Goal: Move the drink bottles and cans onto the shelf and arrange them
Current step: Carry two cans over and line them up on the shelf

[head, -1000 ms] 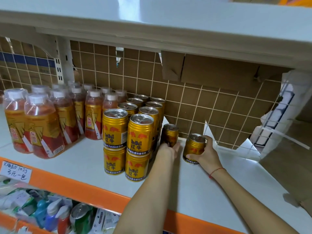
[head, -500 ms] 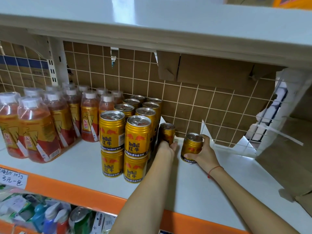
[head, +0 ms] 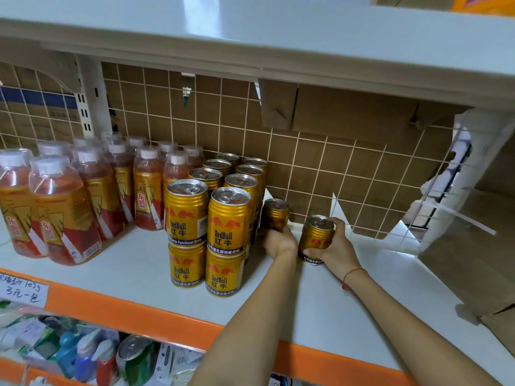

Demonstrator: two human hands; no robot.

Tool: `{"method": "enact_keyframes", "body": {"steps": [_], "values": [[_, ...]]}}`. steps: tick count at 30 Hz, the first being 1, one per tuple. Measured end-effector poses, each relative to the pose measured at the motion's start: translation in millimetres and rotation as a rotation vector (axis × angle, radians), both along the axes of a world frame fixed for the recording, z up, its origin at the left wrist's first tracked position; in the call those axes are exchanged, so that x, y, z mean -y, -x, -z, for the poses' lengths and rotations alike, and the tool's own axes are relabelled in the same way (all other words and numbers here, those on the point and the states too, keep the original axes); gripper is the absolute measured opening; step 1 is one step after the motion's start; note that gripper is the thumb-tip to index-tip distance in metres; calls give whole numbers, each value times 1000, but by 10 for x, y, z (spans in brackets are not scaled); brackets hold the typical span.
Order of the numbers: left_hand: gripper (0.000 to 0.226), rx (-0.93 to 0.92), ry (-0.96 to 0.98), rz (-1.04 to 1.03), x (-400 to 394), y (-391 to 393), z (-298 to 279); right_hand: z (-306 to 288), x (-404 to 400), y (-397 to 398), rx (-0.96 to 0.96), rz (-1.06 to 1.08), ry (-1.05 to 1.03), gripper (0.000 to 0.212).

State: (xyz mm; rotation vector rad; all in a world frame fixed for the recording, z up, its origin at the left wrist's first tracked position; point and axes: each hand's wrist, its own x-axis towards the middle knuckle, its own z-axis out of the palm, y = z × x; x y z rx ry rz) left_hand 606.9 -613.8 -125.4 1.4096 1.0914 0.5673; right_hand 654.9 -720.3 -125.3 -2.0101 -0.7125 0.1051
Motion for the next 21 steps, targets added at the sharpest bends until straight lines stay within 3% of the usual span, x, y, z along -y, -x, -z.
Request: {"method": "enact_keyframes", "body": {"steps": [21], "values": [[38, 58, -11, 86, -80, -58, 18, 44, -6, -47, 10, -2, -5, 92]]}}
